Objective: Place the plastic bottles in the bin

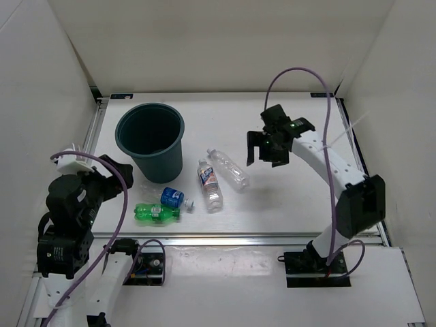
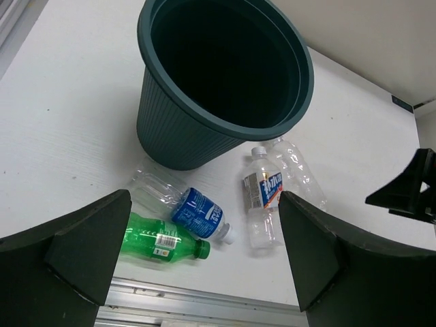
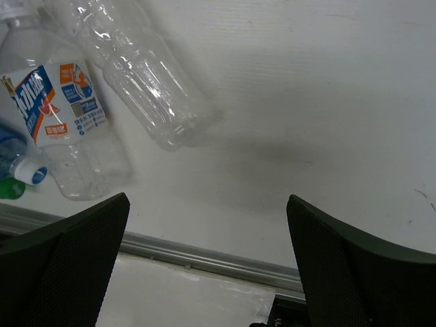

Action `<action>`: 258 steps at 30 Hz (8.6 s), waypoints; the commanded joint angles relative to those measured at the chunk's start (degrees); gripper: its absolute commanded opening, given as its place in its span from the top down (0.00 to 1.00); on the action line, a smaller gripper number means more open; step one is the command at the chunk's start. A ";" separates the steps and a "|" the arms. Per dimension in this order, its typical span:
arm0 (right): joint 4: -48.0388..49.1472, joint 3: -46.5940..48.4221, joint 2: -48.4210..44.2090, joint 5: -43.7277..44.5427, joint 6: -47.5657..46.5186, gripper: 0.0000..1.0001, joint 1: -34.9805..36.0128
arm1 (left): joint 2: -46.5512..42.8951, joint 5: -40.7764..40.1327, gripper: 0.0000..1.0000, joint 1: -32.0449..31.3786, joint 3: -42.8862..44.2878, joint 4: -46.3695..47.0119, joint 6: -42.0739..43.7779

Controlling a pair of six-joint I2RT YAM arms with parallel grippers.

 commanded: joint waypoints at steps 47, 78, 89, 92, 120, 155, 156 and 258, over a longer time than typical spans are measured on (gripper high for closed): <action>34.54 59.70 31.03 -13.29 5.98 0.36 13.29 | 0.64 -4.68 0.00 -0.25 -3.31 -8.05 -14.72; 25.15 0.39 9.41 -22.76 3.60 0.00 0.20 | -7.52 -7.39 0.00 -0.25 -13.94 -9.55 -25.61; 25.16 2.65 20.67 -22.79 0.87 0.00 9.43 | -6.29 -8.71 0.00 -0.25 -15.70 -11.49 -28.96; 25.77 4.06 23.83 -23.40 1.58 0.00 10.57 | -6.90 -8.71 0.00 -0.25 -15.70 -13.15 -30.27; 22.23 64.54 25.75 -19.61 4.65 0.40 8.20 | -17.28 -9.15 0.00 -0.25 -20.97 -14.83 -37.05; 14.44 39.50 3.90 -36.50 -2.64 0.00 6.18 | -12.46 6.42 0.00 -0.25 -46.11 5.30 -52.86; 14.43 38.88 3.37 -36.50 -2.64 0.00 6.18 | -11.05 5.80 0.00 -0.25 -46.11 5.30 -53.56; 5.02 22.53 -6.66 -34.73 -6.42 0.00 -10.87 | -1.55 13.26 0.55 -5.00 -23.95 -5.65 -70.27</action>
